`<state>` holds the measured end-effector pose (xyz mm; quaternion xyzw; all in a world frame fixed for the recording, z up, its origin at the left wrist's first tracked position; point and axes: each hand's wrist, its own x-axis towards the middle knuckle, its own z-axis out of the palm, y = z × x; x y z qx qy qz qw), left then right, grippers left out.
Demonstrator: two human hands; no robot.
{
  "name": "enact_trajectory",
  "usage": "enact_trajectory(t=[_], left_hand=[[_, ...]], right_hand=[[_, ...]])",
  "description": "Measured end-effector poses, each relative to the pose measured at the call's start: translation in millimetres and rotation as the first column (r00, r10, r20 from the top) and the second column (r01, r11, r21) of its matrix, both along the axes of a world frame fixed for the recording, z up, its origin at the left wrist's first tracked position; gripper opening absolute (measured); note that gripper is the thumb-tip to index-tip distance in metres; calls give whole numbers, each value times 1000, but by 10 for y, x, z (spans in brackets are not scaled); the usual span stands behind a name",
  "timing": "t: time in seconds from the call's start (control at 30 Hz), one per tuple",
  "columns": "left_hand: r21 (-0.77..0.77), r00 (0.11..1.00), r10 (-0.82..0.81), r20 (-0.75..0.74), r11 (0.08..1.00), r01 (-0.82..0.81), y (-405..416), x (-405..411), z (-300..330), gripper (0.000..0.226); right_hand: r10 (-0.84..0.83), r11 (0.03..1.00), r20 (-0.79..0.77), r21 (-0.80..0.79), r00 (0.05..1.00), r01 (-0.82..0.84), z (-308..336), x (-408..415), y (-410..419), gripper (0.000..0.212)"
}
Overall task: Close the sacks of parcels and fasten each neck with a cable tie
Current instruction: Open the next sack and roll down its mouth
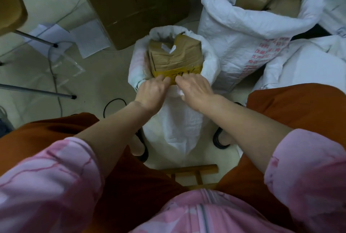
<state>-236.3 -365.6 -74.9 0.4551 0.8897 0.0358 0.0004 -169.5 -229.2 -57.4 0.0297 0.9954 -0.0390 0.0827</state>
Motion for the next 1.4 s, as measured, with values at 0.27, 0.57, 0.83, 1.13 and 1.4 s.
enact_trajectory(t=[0.27,0.57,0.83,1.13,1.4], left_hand=[[172,996,-51,-76,983,64,-119,29,-197,11],[-172,822,236,518,970,-170,-17,-148,141,42],[-275,902,270,337,944,-180,132,-173,130,17],[-111,933,257,251,965,-236,-37,285,-305,25],[-251,801,499,330,864,-436,-108,207,-483,15]], right_hand=[[9,999,341,30,940,-20,90,-92,133,26],[281,887,117,349,953,-304,-159,94,20,17],[312,943,-60,141,948,-301,-83,83,59,8],[157,955,284,199,946,-218,-238,240,421,25],[-176,940,228,329,958,95,-327,370,522,25]])
